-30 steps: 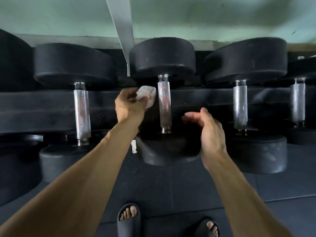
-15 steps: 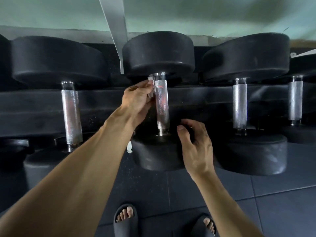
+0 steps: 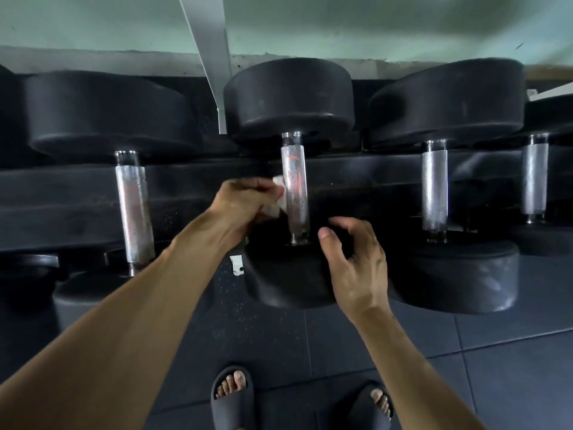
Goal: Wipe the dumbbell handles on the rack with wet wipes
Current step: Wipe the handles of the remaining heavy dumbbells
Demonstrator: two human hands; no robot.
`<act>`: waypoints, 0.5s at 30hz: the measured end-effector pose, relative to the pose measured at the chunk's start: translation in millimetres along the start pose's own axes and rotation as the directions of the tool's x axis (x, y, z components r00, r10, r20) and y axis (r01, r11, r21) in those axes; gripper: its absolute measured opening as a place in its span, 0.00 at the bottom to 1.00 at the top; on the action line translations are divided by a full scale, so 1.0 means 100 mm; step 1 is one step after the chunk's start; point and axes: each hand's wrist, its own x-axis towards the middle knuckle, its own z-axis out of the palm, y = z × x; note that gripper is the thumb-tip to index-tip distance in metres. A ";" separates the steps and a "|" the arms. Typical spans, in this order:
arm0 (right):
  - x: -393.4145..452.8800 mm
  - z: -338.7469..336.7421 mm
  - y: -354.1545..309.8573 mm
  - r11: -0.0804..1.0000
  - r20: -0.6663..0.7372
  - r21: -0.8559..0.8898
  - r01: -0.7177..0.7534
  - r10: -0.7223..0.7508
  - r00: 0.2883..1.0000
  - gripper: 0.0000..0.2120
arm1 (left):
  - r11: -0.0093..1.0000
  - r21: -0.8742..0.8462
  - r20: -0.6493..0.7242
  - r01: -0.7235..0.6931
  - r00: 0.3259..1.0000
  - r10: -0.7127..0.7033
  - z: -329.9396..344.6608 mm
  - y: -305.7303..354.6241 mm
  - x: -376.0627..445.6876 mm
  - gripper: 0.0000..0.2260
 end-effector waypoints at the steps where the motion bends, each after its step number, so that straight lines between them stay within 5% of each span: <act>1: -0.02 0.01 -0.01 1.000 -0.006 -0.015 -0.001 0.000 1.000 0.34 | 0.997 0.064 0.003 0.030 1.000 -0.030 -0.02 -0.05 -0.07 0.04; 7: -0.16 0.13 -0.01 1.000 -0.125 -0.018 0.009 -0.012 0.992 0.32 | 0.921 -0.374 -0.130 -0.113 0.989 0.069 0.17 0.30 0.18 0.07; 9: -0.15 0.13 0.01 1.000 -0.141 -0.001 0.014 -0.014 0.990 0.31 | 0.953 -0.291 -0.122 -0.086 0.991 0.052 0.17 0.21 0.17 0.07; 12: -0.14 0.12 0.01 1.000 -0.137 0.012 0.017 -0.015 0.991 0.30 | 0.991 0.127 -0.021 0.032 0.999 -0.030 0.00 -0.08 -0.03 0.05; 15: -0.14 0.13 0.01 1.000 -0.136 0.007 0.010 -0.009 0.991 0.30 | 0.999 0.031 0.012 0.032 0.999 -0.033 -0.03 -0.10 -0.02 0.06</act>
